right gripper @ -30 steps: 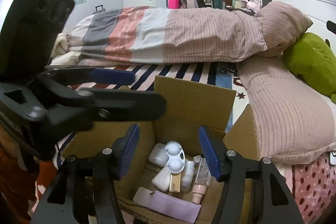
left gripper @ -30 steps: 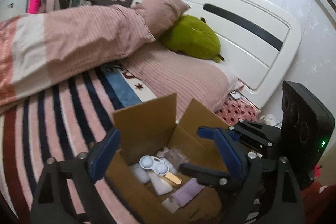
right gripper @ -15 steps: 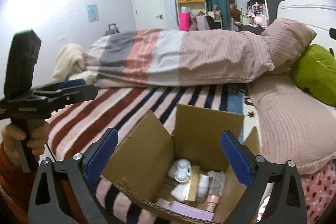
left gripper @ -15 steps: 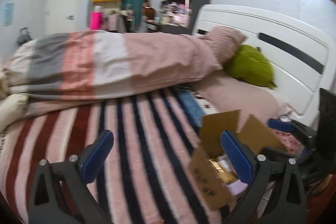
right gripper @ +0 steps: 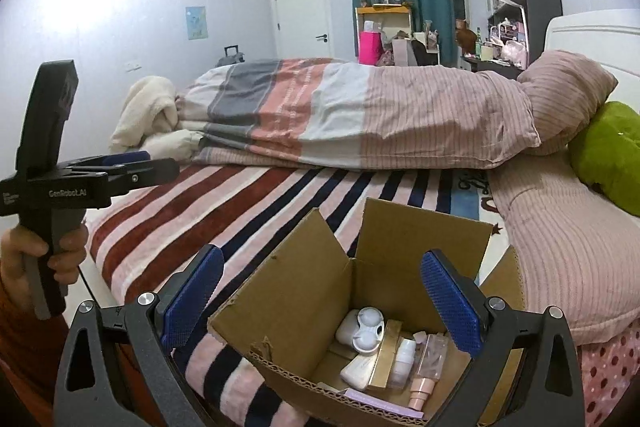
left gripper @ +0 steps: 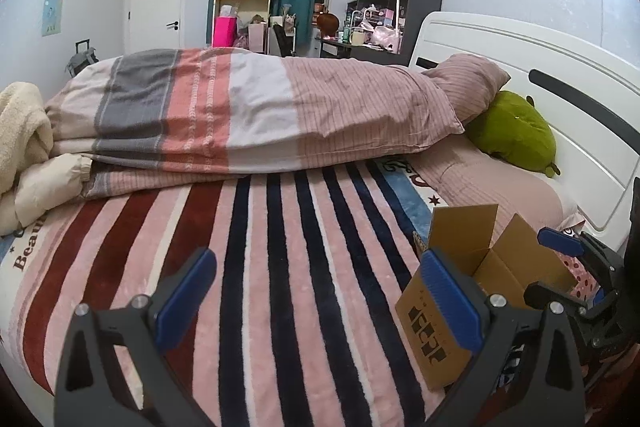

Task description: Organize rigid objects

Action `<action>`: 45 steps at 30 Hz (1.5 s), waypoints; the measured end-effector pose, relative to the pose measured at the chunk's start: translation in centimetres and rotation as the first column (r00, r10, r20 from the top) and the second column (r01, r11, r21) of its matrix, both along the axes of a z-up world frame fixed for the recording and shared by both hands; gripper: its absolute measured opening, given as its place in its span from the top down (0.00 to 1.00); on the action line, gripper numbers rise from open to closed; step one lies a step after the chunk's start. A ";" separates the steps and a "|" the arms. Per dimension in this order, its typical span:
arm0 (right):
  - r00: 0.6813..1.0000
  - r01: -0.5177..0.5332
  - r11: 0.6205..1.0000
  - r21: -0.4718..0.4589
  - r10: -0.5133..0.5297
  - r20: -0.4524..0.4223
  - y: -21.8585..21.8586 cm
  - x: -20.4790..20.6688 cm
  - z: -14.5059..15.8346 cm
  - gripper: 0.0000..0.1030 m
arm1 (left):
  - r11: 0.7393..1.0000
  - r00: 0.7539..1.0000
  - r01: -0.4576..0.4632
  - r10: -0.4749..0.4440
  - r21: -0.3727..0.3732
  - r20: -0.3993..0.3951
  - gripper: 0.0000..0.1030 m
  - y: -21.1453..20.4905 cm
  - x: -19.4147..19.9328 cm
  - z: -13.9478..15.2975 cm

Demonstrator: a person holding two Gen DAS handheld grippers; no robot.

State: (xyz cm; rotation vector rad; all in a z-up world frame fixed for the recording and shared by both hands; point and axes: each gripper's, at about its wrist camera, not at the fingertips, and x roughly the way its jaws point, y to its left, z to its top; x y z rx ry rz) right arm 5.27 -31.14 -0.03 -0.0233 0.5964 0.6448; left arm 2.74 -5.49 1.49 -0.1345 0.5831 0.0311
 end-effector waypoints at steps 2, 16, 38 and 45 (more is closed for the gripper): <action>1.000 0.003 1.000 0.000 -0.003 0.007 -0.1 0.0 0.2 0.04 | 1.000 1.000 0.001 -0.001 0.000 0.000 0.02 0.0 0.0 0.0; 1.000 0.006 1.000 0.004 -0.006 0.012 -0.4 0.1 0.5 0.04 | 1.000 1.000 -0.005 0.005 0.010 0.002 0.02 -0.6 0.2 0.4; 1.000 0.012 1.000 0.001 -0.012 0.005 0.2 -0.2 0.5 0.04 | 0.999 0.999 -0.048 0.048 0.016 0.004 0.02 0.1 0.0 0.2; 1.000 0.014 1.000 0.001 -0.014 0.004 0.2 -0.3 0.5 0.04 | 0.998 0.998 -0.057 0.057 0.018 0.004 0.02 0.1 -0.1 0.2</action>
